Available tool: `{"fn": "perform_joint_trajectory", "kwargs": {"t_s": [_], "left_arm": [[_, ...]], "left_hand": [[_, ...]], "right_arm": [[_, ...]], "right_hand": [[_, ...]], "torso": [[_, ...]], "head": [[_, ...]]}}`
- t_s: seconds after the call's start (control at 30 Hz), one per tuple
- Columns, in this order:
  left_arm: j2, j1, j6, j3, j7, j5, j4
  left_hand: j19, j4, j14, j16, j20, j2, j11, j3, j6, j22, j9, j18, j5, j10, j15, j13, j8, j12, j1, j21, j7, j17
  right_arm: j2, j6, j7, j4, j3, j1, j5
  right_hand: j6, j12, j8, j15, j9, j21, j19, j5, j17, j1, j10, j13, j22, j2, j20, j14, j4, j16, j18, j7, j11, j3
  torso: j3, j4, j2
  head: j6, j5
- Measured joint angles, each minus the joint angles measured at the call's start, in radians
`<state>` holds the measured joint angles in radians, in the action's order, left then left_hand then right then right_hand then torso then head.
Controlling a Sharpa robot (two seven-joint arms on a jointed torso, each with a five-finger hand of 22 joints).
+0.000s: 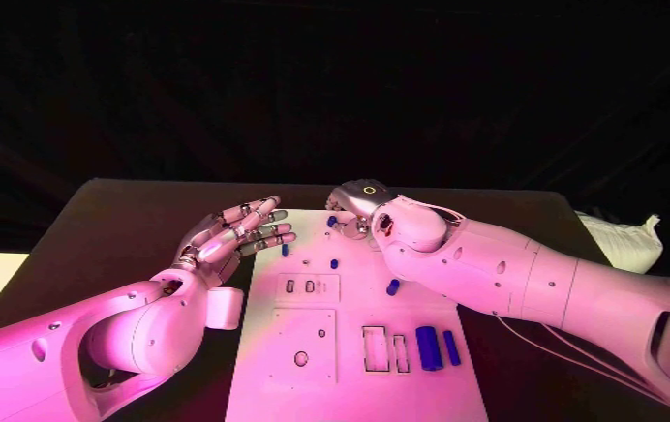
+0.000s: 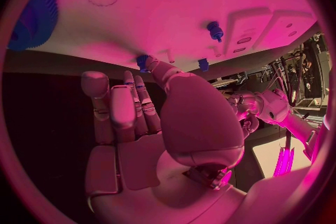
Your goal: Assemble the parts on the task board
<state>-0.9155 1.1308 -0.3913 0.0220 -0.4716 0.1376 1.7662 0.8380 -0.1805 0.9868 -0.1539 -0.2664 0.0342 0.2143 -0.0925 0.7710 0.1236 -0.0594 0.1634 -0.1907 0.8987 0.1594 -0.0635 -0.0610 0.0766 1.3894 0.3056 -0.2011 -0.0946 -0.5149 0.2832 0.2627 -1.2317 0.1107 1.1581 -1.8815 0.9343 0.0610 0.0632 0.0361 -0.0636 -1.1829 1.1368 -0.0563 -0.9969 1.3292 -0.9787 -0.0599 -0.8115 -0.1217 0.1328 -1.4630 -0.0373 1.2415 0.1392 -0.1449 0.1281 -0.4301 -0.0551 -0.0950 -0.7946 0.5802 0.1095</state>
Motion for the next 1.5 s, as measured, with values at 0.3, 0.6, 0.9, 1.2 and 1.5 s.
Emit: {"fn": "perform_joint_trajectory", "kwargs": {"t_s": [0.3,0.6,0.9,1.2,1.5], "left_arm": [[-0.006,0.000,0.000,0.000,0.001,0.003,-0.003],[-0.013,0.000,0.000,0.000,0.001,0.008,-0.003],[-0.012,0.000,0.000,0.000,0.002,0.011,-0.005],[-0.011,0.000,0.001,0.000,0.002,0.012,-0.007],[-0.012,0.000,0.001,0.000,0.003,0.012,-0.007]], "left_hand": [[0.000,0.000,0.000,0.000,0.000,0.000,0.000,0.000,0.000,0.000,0.000,0.000,0.000,0.000,0.000,0.000,0.000,0.000,0.000,0.000,0.000,0.000],[0.000,0.003,0.000,0.000,0.000,0.000,0.000,0.003,0.000,0.000,0.000,0.000,0.000,0.000,0.000,0.000,0.000,0.000,0.000,0.000,0.000,0.000],[0.000,0.005,0.000,0.000,0.000,0.000,0.000,0.000,0.000,-0.001,0.000,0.000,0.000,0.000,0.000,0.000,0.000,0.000,0.000,0.000,0.000,0.000],[0.000,0.005,0.000,0.004,0.000,0.000,0.000,0.000,0.000,-0.001,0.000,0.000,0.000,0.000,0.000,0.000,0.000,0.000,0.000,0.000,0.000,0.000],[0.000,0.005,0.000,0.004,0.000,0.000,0.000,0.000,0.000,-0.001,0.000,0.000,0.000,0.000,0.000,0.000,0.000,0.000,0.000,0.000,0.000,0.000]], "right_arm": [[-0.118,0.041,0.002,-0.122,0.005,-0.002,0.016],[-0.288,0.080,0.007,-0.230,0.035,-0.003,0.170],[-0.321,0.034,0.025,-0.210,0.038,-0.008,0.266],[-0.300,-0.021,0.036,-0.169,0.039,-0.016,0.288],[-0.270,-0.054,0.037,-0.151,0.038,-0.028,0.263]], "right_hand": [[0.031,0.018,0.006,0.004,-0.006,0.002,-0.002,-0.020,0.002,0.012,-0.057,-0.006,0.005,0.004,0.002,-0.004,-0.006,0.000,0.000,-0.023,-0.011,0.025],[0.070,0.115,0.004,-0.035,-0.004,-0.072,0.080,-0.121,-0.138,-0.048,-0.312,-0.057,-0.120,-0.055,-0.025,-0.005,-0.074,0.095,-0.002,-0.013,-0.042,0.067],[0.035,0.401,0.004,-0.060,-0.005,-0.156,0.164,-0.167,-0.284,-0.024,-0.360,-0.385,-0.265,-0.027,-0.056,-0.005,-0.181,0.193,-0.024,0.002,-0.087,0.332],[0.031,0.926,0.006,-0.060,-0.005,-0.180,0.182,-0.174,-0.311,0.057,-0.355,-0.964,-0.319,0.002,-0.045,-0.005,-0.218,0.237,-0.040,0.003,-0.077,0.397],[0.045,1.085,0.010,-0.060,-0.005,-0.195,0.189,-0.174,-0.311,0.070,-0.400,-1.124,-0.340,0.015,-0.045,-0.005,-0.226,0.249,-0.040,0.002,-0.074,0.405]], "torso": [[0.0010,0.0038,0.000],[0.0008,0.0221,0.006],[0.0003,0.0330,0.011],[0.0002,0.0334,0.011],[-0.0010,0.0334,0.011]], "head": [[-0.005,0.002],[-0.010,0.000],[-0.009,0.000],[-0.003,-0.002],[0.001,-0.003]]}}
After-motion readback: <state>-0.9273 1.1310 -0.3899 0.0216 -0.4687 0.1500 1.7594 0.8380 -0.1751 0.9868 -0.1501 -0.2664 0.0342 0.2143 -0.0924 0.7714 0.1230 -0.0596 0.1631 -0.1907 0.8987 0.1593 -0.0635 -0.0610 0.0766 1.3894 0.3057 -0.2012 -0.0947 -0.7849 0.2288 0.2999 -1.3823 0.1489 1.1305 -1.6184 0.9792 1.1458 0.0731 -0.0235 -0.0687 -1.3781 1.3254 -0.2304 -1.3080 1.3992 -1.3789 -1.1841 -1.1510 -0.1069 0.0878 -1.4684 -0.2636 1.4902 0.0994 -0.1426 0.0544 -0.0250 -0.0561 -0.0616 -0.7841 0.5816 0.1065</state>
